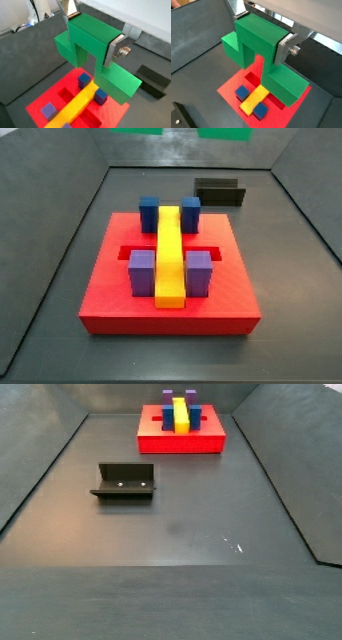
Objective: Pick up the green object. Move up. Place the green object on the fixture. Regrasp the green object. Move to above the board. Insert the green object.
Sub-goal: Insert the green object.
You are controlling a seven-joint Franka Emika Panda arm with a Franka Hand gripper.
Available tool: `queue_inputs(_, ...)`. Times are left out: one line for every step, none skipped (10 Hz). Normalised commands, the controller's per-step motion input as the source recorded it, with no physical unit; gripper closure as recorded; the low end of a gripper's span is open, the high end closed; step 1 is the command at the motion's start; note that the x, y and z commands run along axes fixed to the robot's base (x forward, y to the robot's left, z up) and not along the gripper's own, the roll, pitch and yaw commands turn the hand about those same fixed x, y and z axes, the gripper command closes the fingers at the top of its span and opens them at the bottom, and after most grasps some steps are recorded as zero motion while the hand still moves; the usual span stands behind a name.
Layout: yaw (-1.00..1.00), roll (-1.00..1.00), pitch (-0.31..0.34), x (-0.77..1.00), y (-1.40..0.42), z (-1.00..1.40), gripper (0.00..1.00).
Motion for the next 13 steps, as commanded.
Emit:
queue_inputs(0.05,-0.31,-0.219,0.37,0.01,-0.43,1.00)
queue_inputs(0.06,-0.12,-0.231,0.27,-0.03,-0.70,1.00)
queue_inputs(0.05,-0.04,-0.219,0.11,-0.12,-0.81,1.00)
queue_inputs(0.00,0.03,-0.216,0.01,-0.24,-0.83,1.00)
queue_inputs(0.00,0.13,-0.179,0.03,-0.28,-0.83,1.00)
queue_inputs(0.00,0.25,-0.133,0.00,-0.32,-0.78,1.00)
queue_inputs(0.00,0.25,-0.140,0.00,-0.33,-0.76,1.00)
queue_inputs(0.00,0.23,-0.160,0.00,-0.29,-0.75,1.00)
queue_inputs(0.00,0.25,-0.164,0.00,-0.23,-0.72,1.00)
queue_inputs(0.00,0.18,-0.071,-0.07,-0.12,-0.55,1.00)
queue_inputs(-0.13,0.01,-0.007,-0.33,0.00,-0.20,1.00)
queue_inputs(-0.24,0.00,-0.003,-0.37,0.08,0.00,1.00)
queue_inputs(-0.25,-0.05,-0.019,-0.42,0.07,0.00,1.00)
